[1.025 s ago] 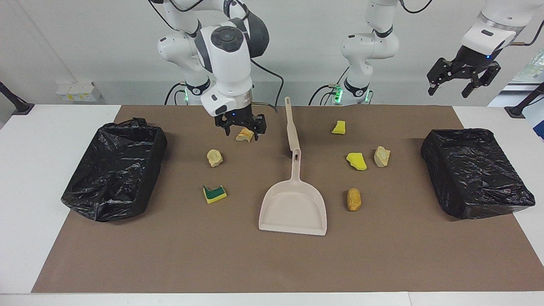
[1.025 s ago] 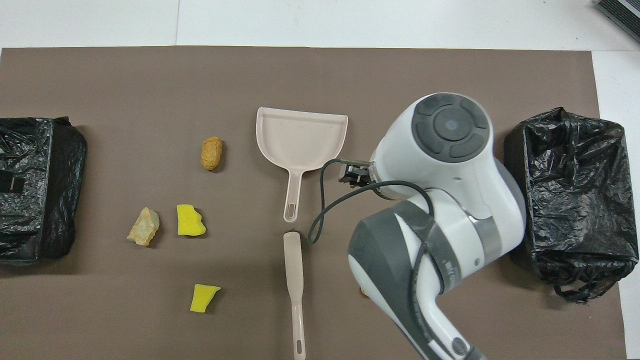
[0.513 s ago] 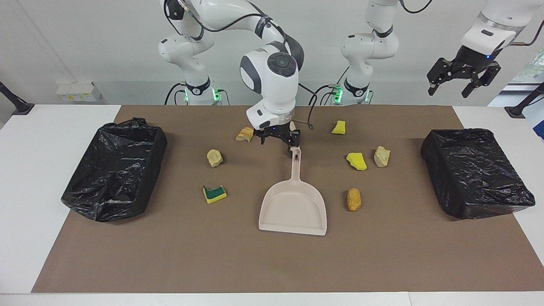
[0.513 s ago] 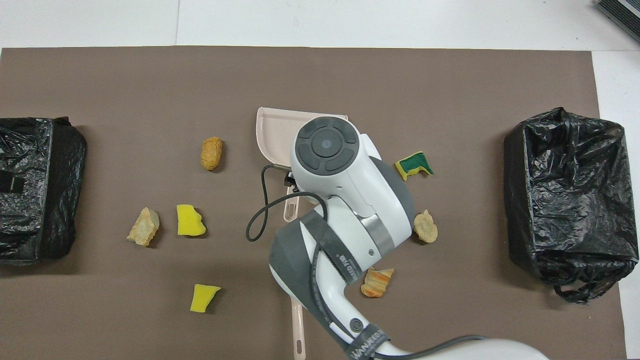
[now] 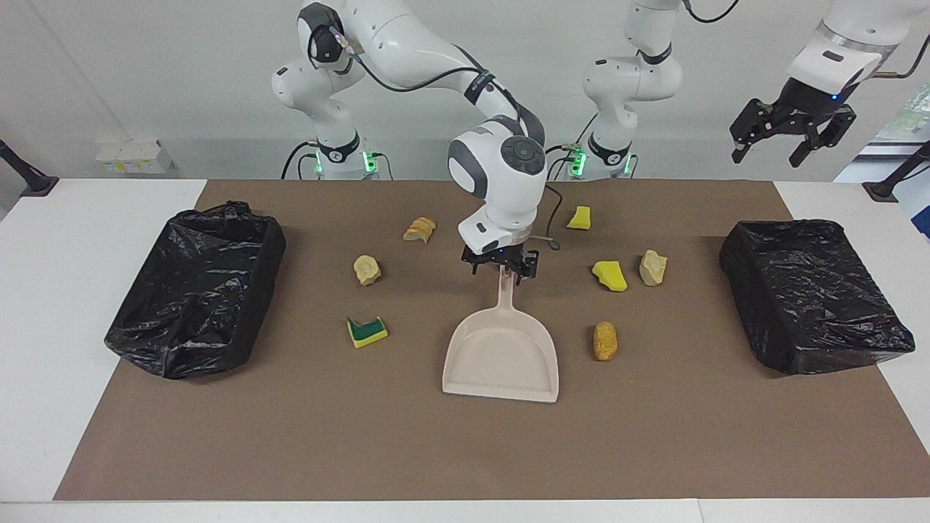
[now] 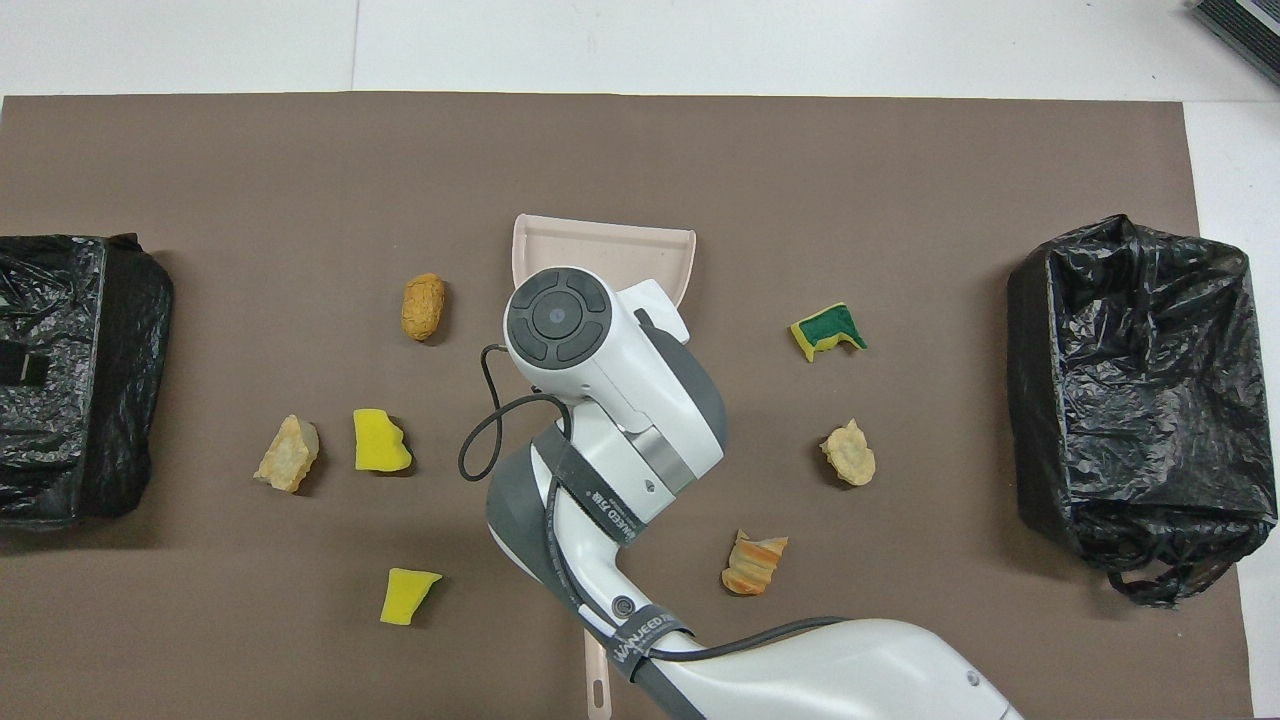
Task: Sweep and dump trash in bin
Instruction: 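Grasp the dustpan handle with the right gripper and lift it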
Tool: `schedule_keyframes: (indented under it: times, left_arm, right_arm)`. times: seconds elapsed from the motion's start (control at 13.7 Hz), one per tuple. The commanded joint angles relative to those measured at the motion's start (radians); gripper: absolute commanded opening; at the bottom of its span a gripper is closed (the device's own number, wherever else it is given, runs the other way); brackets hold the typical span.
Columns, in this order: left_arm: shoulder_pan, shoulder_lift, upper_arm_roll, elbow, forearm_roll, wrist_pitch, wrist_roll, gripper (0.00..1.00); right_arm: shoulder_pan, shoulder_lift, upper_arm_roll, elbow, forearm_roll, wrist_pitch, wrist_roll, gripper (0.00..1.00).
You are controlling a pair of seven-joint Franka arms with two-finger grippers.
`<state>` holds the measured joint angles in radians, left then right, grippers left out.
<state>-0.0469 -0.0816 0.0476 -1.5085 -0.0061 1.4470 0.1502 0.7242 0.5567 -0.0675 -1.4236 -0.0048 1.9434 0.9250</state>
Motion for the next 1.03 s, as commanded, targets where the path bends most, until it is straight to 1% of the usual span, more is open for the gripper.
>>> schedule_keyframes:
  times: [0.0, 0.07, 0.22, 0.29, 0.51, 0.59, 0.66, 0.88, 0.95]
  left_arm:
    - [-0.004, -0.009, 0.005, -0.001, -0.002, -0.013, -0.005, 1.0]
    - [-0.004, -0.009, 0.005, 0.001, -0.002, -0.013, -0.006, 1.0]
    - [-0.005, -0.009, 0.005, 0.001, -0.002, -0.014, -0.005, 1.0]
    - [-0.005, -0.009, 0.005, -0.001, -0.002, -0.013, -0.005, 1.0]
    - [-0.005, -0.009, 0.005, 0.001, -0.002, -0.014, -0.005, 1.0]
    - [-0.004, -0.009, 0.005, -0.001, -0.002, -0.013, -0.005, 1.0]
    - [-0.005, -0.009, 0.005, 0.001, -0.002, -0.013, -0.006, 1.0]
    - [-0.005, -0.009, 0.005, 0.001, -0.002, -0.013, -0.006, 1.0]
    - [-0.005, -0.009, 0.005, -0.001, -0.002, -0.013, -0.006, 1.0]
  right_arm:
    - [0.014, 0.026, -0.003, 0.026, -0.021, 0.034, -0.046, 0.91]
    - [0.018, 0.025, -0.003, 0.02, -0.026, 0.029, -0.09, 0.82]
    - [0.024, 0.012, -0.003, -0.03, -0.027, 0.038, -0.141, 0.68]
    - [0.024, 0.008, -0.003, -0.032, -0.027, 0.043, -0.159, 0.61]
    - [0.024, 0.008, -0.003, -0.034, -0.023, 0.045, -0.202, 0.6]
    - [0.024, 0.008, -0.003, -0.035, -0.023, 0.043, -0.212, 0.54]
    - [0.023, 0.009, -0.003, -0.032, -0.023, 0.045, -0.213, 0.44]
    - [0.017, 0.009, -0.003, -0.032, -0.018, 0.058, -0.215, 0.0]
    - [0.015, 0.011, -0.003, -0.031, -0.023, 0.06, -0.216, 0.0]
